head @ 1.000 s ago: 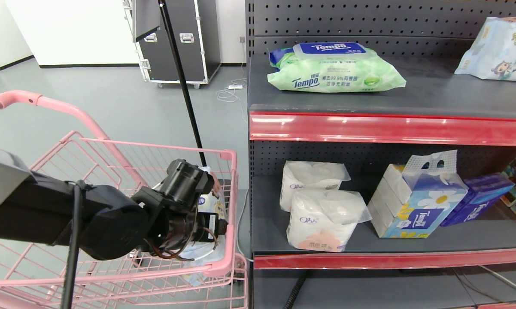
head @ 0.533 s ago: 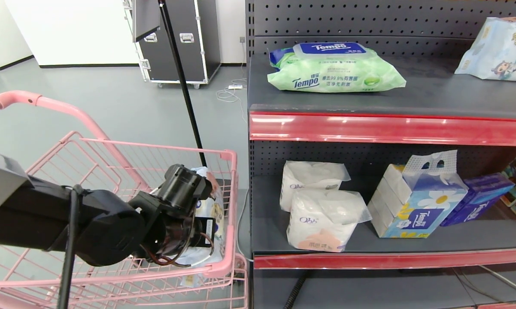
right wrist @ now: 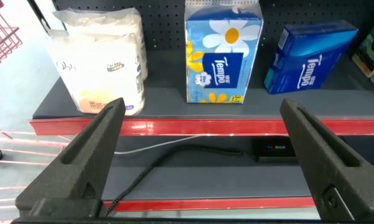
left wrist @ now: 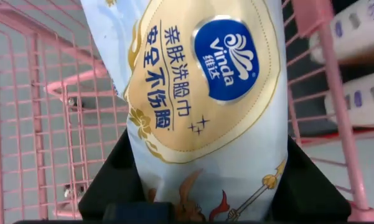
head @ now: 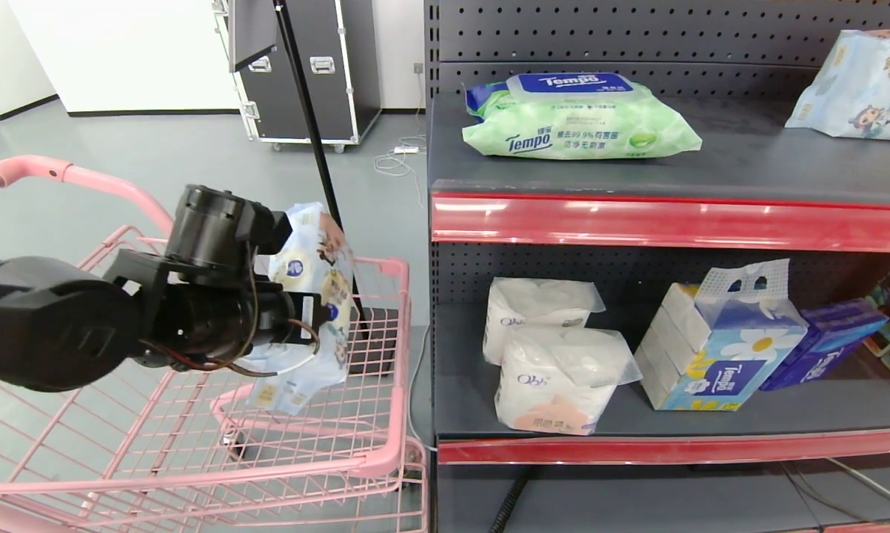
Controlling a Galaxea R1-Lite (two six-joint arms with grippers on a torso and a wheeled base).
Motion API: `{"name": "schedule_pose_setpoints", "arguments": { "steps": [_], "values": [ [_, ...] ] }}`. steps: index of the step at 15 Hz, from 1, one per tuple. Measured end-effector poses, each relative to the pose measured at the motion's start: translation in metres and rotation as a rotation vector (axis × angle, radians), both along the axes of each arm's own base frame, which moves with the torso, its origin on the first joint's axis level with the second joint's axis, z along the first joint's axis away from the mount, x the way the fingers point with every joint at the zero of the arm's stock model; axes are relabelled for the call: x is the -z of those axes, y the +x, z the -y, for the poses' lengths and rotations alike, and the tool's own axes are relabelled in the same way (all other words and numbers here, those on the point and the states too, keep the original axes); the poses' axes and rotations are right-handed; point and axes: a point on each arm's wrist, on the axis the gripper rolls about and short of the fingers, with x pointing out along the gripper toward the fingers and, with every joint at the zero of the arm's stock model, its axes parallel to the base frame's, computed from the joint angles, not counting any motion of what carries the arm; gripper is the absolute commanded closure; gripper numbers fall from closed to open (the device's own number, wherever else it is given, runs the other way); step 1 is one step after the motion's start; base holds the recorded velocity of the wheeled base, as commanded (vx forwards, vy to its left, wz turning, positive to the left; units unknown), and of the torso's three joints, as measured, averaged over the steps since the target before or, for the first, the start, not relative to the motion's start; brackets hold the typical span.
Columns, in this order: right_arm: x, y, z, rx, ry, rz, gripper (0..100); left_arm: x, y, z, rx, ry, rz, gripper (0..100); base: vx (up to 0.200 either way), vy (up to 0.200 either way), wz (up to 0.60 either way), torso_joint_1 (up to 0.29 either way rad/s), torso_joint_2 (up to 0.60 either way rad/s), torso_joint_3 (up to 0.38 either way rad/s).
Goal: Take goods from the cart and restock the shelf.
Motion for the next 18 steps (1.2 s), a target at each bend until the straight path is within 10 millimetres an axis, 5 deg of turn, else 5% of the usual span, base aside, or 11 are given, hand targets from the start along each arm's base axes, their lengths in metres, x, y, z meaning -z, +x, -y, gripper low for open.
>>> {"name": "schedule_pose_setpoints", "arguments": {
  "steps": [4, 7, 13, 18],
  "values": [
    [0.000, 0.000, 0.000, -0.012, 0.000, 0.000, 0, -0.040, -0.016, -0.026, -0.037, -0.015, 0.102, 100, 0.000, 0.000, 0.00, 0.000, 0.00, 0.000],
    [0.000, 0.000, 0.000, -0.013, -0.001, 0.000, 0, -0.068, -0.049, -0.047, -0.054, -0.001, 0.147, 100, 0.000, 0.000, 0.00, 0.000, 0.00, 0.000],
    [0.000, 0.000, 0.000, -0.013, -0.002, -0.001, 0, -0.105, -0.180, -0.094, -0.059, 0.012, 0.226, 100, 0.000, 0.000, 0.00, 0.000, 0.00, 0.000],
    [0.000, 0.000, 0.000, -0.013, -0.006, -0.001, 0, -0.066, -0.296, -0.131, -0.071, 0.025, 0.381, 100, 0.000, 0.000, 0.00, 0.000, 0.00, 0.000]
  ]
}}
